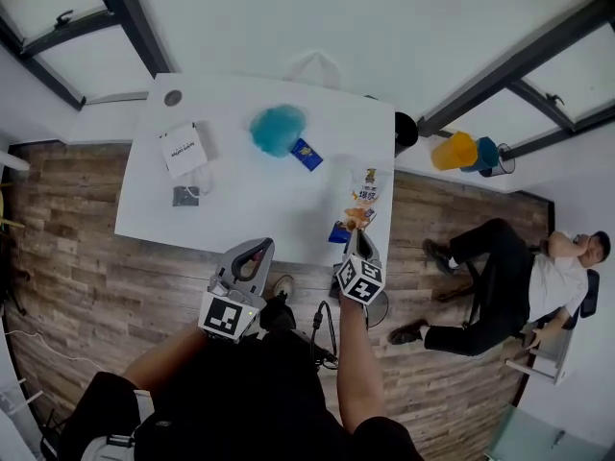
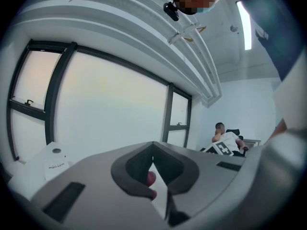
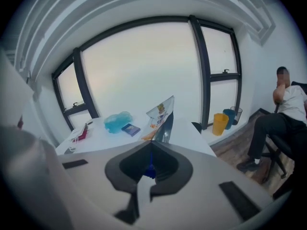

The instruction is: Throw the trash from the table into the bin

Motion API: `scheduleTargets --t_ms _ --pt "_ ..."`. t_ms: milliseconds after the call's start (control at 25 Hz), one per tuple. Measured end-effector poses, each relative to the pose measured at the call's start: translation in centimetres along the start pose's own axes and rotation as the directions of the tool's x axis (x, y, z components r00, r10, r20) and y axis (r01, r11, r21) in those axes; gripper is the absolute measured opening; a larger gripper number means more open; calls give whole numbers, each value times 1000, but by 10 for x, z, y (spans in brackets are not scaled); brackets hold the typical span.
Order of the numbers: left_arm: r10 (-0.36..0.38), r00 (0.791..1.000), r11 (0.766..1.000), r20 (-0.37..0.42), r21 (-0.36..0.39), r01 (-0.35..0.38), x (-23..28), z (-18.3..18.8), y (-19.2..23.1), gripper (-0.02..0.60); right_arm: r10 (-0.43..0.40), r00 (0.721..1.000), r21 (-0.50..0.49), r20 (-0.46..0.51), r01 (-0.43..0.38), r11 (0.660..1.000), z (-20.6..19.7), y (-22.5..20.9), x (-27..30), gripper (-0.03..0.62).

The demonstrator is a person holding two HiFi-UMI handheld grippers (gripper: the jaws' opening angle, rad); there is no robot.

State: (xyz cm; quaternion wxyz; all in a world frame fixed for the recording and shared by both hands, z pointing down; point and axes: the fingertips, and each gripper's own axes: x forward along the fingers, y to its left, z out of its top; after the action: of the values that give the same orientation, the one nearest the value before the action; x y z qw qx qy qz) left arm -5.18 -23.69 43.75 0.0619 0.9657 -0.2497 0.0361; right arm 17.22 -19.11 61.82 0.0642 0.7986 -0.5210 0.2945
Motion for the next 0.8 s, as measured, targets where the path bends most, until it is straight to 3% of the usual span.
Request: scheduleTargets --t_ms 80,160,280,400,640,800 --pt "-18 1000 999 -11 39 19 -16 -10 -6 -3 -14 1000 -21 10 15 1000 -13 6 -32 5" --pt "-18 998 1000 -54 -15 18 -24 -12 -9 -3 -22 1000 -29 17 23 999 -18 16 -62 5" --pt "-57 998 998 35 -8 58 -16 8 -7 -3 -20 994 -59 109 26 998 6 41 -74 5" --pt "-132 990 991 40 -12 133 -28 2 -20 -3 -36 986 -70 164 48 996 3 59 -111 5" --pt "-267 962 963 57 -7 268 -31 10 -46 -3 -98 951 -51 294 119 992 24 78 -182 5" --pt "-379 923 925 63 -5 380 -34 15 -81 -3 -192 925 -5 326 205 979 17 69 -229 5"
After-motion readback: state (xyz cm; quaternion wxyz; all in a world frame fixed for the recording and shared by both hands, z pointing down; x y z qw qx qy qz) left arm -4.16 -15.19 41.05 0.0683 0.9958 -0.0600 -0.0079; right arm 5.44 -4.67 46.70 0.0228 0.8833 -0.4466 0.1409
